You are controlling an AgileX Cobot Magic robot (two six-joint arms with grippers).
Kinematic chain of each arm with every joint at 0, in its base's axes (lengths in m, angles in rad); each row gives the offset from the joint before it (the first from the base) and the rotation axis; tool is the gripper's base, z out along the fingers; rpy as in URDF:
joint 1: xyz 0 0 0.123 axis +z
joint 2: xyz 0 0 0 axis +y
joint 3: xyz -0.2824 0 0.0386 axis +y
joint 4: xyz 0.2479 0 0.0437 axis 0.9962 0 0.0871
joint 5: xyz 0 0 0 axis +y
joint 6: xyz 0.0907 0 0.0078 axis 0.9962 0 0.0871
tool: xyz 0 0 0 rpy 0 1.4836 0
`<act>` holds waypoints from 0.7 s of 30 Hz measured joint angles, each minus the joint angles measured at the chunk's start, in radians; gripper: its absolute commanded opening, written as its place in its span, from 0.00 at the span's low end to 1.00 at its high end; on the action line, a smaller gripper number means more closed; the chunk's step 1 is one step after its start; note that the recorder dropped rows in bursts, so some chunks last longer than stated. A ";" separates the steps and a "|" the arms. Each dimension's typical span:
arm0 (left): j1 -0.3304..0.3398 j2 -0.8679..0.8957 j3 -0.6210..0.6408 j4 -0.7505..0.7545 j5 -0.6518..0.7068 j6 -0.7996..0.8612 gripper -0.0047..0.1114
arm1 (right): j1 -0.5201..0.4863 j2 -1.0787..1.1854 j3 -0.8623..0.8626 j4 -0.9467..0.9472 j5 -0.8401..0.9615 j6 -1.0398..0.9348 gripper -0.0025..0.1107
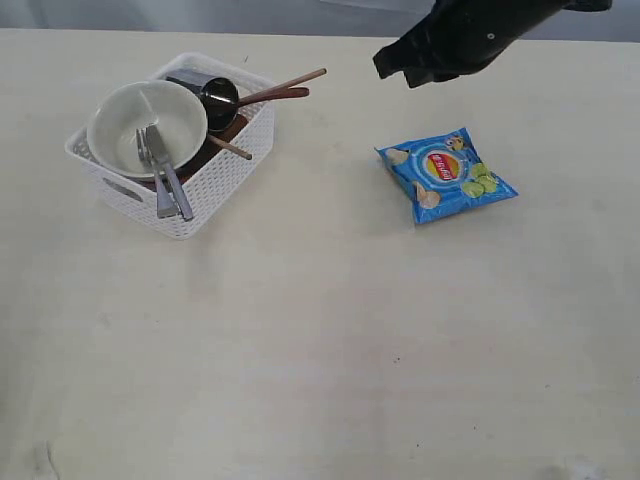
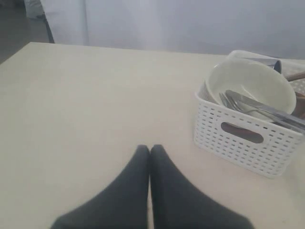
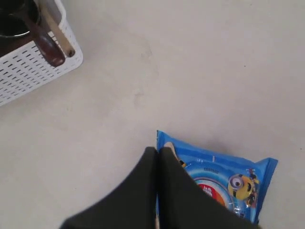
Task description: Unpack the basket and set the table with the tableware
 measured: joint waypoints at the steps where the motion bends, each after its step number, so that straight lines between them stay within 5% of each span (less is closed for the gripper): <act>1: 0.000 0.000 0.000 0.015 0.000 0.010 0.04 | 0.000 0.000 0.000 0.001 -0.002 -0.002 0.02; 4: 0.000 0.000 0.000 0.073 -0.037 0.050 0.04 | 0.000 -0.012 0.000 0.004 0.000 -0.006 0.02; 9: 0.000 0.000 0.000 -0.102 -0.380 -0.052 0.04 | 0.000 -0.012 0.000 0.005 0.004 -0.026 0.02; 14: 0.000 0.000 -0.015 -0.119 -0.623 -0.233 0.04 | 0.000 -0.012 0.000 0.005 0.011 -0.028 0.02; 21: 0.000 0.274 -0.297 -0.098 -0.338 -0.206 0.04 | 0.000 -0.012 0.000 0.005 0.040 -0.028 0.02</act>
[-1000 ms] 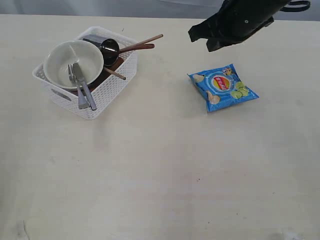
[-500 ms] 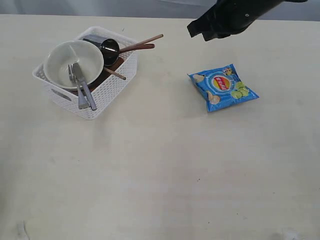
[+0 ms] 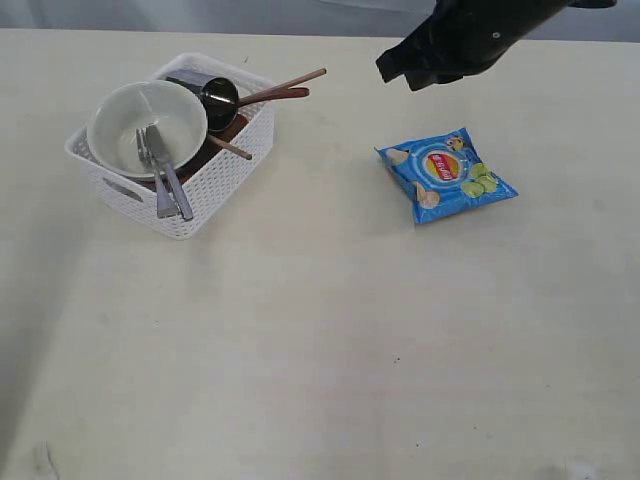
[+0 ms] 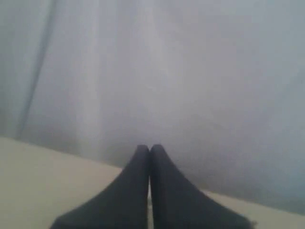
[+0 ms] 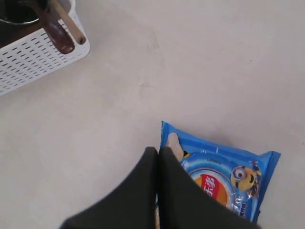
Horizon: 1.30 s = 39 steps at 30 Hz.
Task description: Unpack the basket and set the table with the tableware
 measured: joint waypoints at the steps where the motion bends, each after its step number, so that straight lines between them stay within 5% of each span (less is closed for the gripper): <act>1: 0.000 0.049 -0.010 0.000 0.008 0.019 0.04 | 0.000 0.000 0.000 0.000 0.002 0.000 0.02; 15: 0.000 0.597 -0.033 0.002 -0.042 0.158 0.04 | 0.000 0.000 0.000 0.102 -0.006 -0.079 0.02; 29: 0.000 0.662 -0.038 -0.007 0.025 0.119 0.04 | 0.160 0.000 -0.157 0.132 0.010 -0.142 0.02; 39: -0.015 0.662 -0.047 -0.007 0.043 0.188 0.04 | 0.338 0.129 -0.419 0.138 0.225 -0.107 0.29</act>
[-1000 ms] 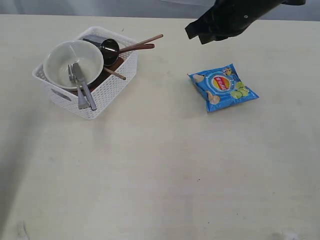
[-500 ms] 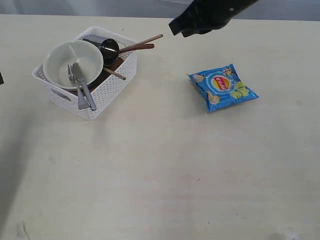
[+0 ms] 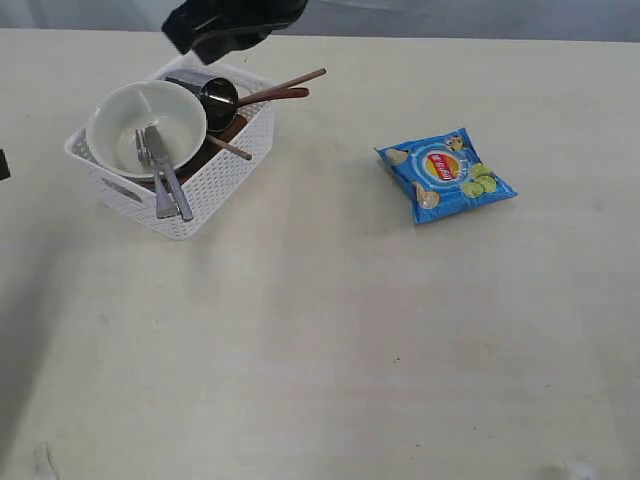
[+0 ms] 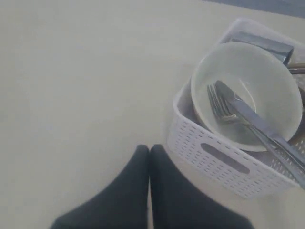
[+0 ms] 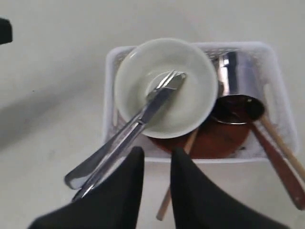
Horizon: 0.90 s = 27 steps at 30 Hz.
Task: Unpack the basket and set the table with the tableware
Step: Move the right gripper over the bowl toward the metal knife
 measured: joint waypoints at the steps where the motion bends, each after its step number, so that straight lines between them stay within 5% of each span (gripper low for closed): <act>1: -0.018 0.000 -0.010 0.000 0.005 0.022 0.04 | 0.008 0.016 -0.022 0.000 0.022 0.009 0.29; 9: -0.262 0.024 -0.158 0.000 0.124 0.127 0.04 | 0.011 0.042 -0.097 -0.004 0.085 0.074 0.29; 18: -0.277 0.200 -0.324 0.000 0.331 0.179 0.04 | 0.005 0.063 -0.097 -0.008 0.149 0.087 0.29; 27: -0.316 0.209 -0.331 -0.103 0.288 0.363 0.04 | -0.022 0.078 -0.097 0.048 -0.046 0.076 0.29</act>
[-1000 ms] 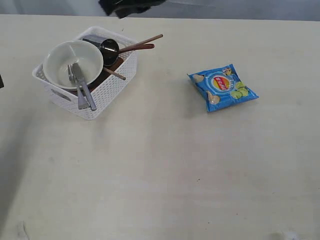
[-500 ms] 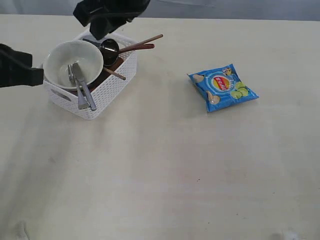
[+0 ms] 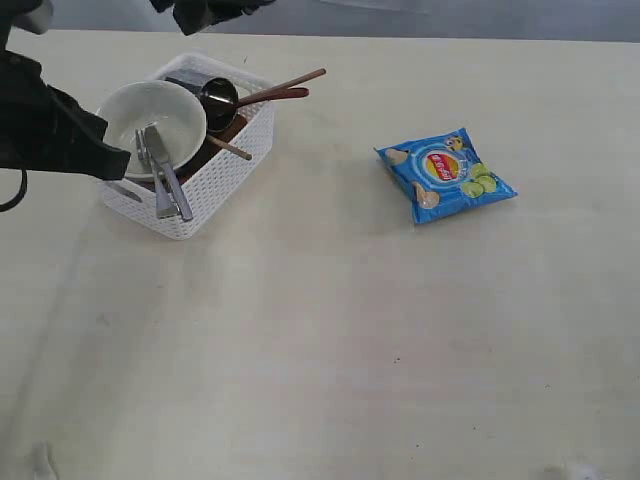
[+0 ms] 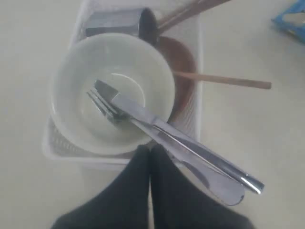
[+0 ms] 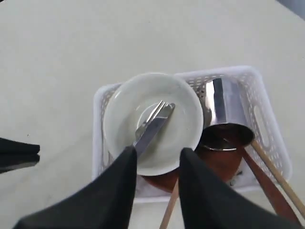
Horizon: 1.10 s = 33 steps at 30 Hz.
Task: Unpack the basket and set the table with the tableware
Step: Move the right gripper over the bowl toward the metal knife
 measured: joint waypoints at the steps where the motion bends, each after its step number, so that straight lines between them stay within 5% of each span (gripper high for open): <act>1: -0.002 -0.008 0.002 -0.002 -0.002 0.003 0.04 | -0.007 0.004 0.000 0.016 0.014 -0.012 0.29; 16: 0.004 -0.027 0.027 -0.009 0.047 -0.024 0.04 | -0.024 0.044 0.000 0.161 0.276 -0.139 0.29; 28: 0.232 -0.027 0.037 0.024 0.071 -0.162 0.04 | 0.119 0.056 -0.004 -0.040 0.158 0.030 0.39; 33: 0.265 -0.027 0.059 0.024 0.062 -0.166 0.04 | 0.148 0.145 -0.052 -0.098 0.135 0.070 0.40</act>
